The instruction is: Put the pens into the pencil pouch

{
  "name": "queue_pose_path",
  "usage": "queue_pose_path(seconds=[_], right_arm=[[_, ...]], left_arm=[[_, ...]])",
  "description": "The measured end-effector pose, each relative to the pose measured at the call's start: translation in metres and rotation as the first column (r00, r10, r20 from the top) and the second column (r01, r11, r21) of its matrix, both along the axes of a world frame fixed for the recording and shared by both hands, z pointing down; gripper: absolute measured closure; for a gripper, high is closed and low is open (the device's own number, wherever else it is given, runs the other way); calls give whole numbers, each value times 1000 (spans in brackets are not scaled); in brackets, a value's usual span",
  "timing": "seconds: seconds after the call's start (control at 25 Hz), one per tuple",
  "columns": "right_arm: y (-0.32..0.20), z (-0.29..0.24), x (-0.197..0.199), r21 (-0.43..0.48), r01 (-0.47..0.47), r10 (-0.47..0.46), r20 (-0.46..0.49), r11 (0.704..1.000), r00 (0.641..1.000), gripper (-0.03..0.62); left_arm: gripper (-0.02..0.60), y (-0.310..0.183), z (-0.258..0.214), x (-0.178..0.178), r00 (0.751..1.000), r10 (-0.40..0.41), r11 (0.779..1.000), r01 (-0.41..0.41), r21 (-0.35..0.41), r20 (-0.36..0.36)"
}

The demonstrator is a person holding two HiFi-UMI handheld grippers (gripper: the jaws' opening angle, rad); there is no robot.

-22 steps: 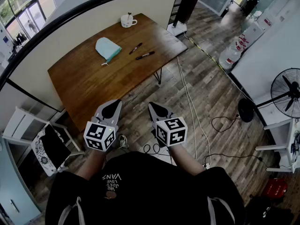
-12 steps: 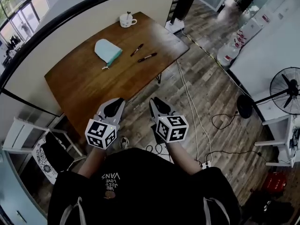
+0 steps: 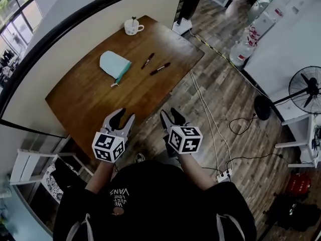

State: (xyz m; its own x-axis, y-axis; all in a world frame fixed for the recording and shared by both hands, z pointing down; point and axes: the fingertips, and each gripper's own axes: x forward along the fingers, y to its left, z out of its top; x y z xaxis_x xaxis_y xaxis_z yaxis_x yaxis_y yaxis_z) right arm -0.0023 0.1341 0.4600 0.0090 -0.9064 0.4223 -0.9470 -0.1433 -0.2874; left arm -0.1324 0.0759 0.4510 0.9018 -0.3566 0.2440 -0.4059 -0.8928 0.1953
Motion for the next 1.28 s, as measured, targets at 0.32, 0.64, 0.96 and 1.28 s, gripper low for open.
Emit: queue_pose_path(seconds=[0.32,0.64,0.96,1.28], right_arm=[[-38,17,34,-50,13,-13,5,999,1000,445],[-105,41,69,-126,209,-211,-6,970,977,445],[-155,60,100,-187,411,-425,-38,892,905,445],[-188,76,114,-220,556,-575,-27,801,818,445]], left_arm=[[439,-38,13,19,998,-66,998,66,-24,25],[439,-77,20,44,968,-245,968,247,-41,55],[439,-101,25,63,901,-427,901,432,-51,77],[439,-111,40,61,797,-594,796,602,-69,109]])
